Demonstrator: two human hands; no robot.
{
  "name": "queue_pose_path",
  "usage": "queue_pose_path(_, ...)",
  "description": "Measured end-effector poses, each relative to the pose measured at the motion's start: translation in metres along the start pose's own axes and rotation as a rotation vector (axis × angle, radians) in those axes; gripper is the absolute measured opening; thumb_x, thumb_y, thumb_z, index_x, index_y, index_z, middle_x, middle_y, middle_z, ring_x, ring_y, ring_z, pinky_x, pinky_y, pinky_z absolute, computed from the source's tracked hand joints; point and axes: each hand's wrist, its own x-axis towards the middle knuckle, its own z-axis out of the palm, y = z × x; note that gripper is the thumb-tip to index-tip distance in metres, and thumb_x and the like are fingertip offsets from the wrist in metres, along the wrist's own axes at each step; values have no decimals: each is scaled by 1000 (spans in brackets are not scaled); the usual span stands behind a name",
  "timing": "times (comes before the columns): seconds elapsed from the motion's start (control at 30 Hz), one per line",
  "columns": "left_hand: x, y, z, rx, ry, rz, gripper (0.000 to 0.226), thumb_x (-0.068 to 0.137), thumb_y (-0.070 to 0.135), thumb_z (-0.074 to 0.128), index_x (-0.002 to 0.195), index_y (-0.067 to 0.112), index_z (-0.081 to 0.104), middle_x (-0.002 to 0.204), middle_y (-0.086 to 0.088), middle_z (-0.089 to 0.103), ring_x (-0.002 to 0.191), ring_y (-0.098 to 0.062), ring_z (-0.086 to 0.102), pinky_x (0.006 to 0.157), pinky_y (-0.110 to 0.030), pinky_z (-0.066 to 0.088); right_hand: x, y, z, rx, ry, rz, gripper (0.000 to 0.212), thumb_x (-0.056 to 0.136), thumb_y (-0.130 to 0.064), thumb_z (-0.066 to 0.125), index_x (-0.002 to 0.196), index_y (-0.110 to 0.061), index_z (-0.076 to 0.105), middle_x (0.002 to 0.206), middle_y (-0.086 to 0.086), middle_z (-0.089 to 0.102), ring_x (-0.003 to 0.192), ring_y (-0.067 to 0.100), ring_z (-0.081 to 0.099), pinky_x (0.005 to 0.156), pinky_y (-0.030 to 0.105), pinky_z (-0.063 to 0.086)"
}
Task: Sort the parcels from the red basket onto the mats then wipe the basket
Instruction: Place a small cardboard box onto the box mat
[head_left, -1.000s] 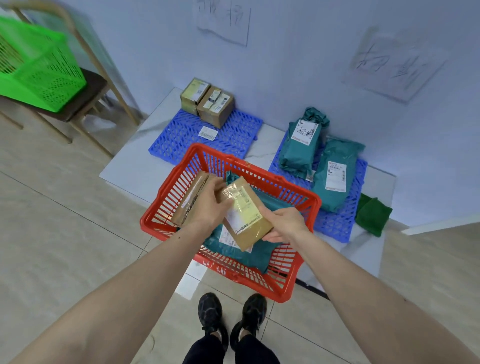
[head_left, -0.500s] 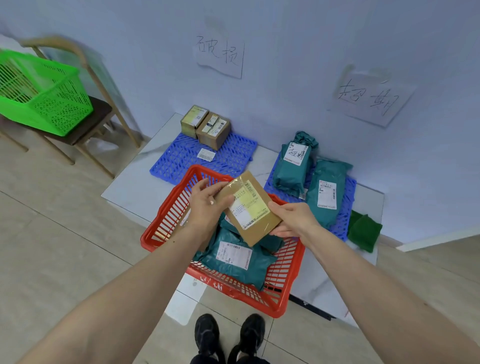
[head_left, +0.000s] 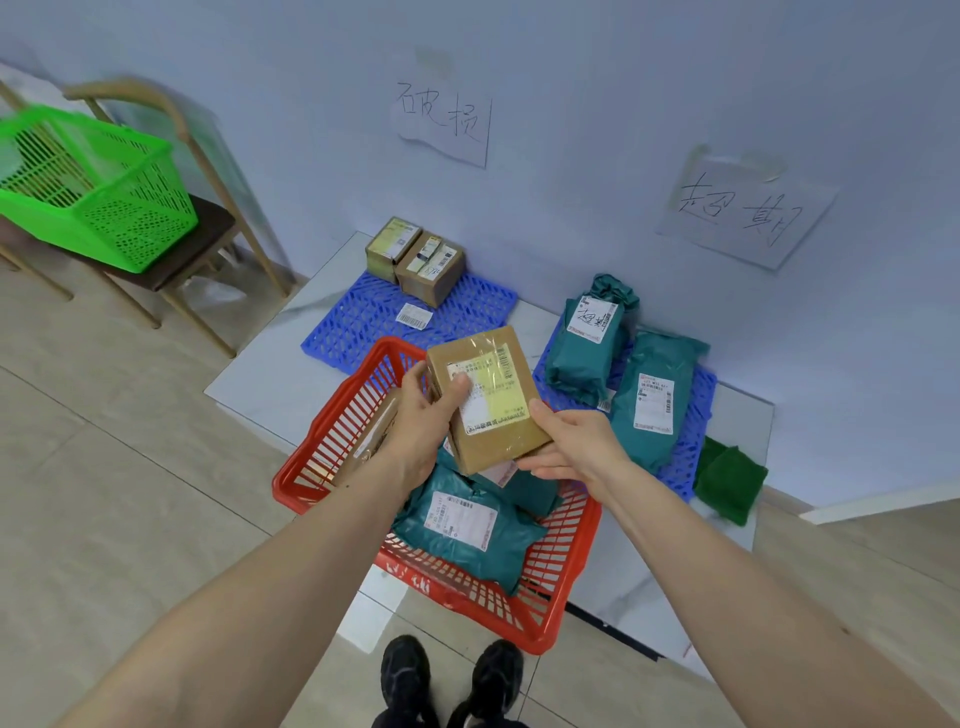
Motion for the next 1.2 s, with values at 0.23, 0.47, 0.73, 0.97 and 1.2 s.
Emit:
queue_pose_path(0.23, -3, -13, -6, -50, -69, -78, 52, 97, 16, 58, 136, 46, 41, 130, 2, 56, 111, -27, 62, 95, -57, 49, 18, -14, 16, -60, -24, -53, 42, 93, -42, 64, 106, -2, 59, 78, 15, 76, 72, 24, 76, 72, 39, 63)
queue_pose_path(0.47, 19, -1, -38, -21, -87, -39, 53, 100, 15, 53, 141, 42, 34, 118, 0, 67, 89, -12, 69, 69, -26, 57, 30, -24, 54, -22, -58, -47, 34, 96, -38, 61, 101, -4, 62, 79, 15, 76, 75, 25, 76, 77, 41, 62)
queue_pose_path(0.73, 61, 34, -117, 25, -177, -34, 42, 97, 26, 57, 130, 46, 39, 128, -6, 61, 96, -14, 69, 69, -25, 56, 45, -53, 137, -14, 41, -45, 39, 95, -44, 59, 103, -7, 62, 74, 11, 75, 63, 21, 74, 70, 36, 59)
queue_pose_path(0.97, 107, 66, -180, 60, -219, -55, 49, 96, 26, 61, 137, 41, 38, 121, -10, 67, 97, -24, 70, 76, -35, 58, 69, -70, 212, -46, 172, -57, 32, 93, -52, 57, 101, -21, 63, 102, -1, 65, 88, 13, 64, 78, 36, 56)
queue_pose_path(1.2, 152, 78, -179, 98, -286, -102, 47, 97, 29, 58, 138, 42, 38, 124, -8, 65, 97, -20, 70, 74, -31, 57, 108, -86, 224, 156, 76, 9, 55, 91, -60, 55, 136, -32, 42, 123, -7, 63, 102, 13, 65, 95, 47, 52)
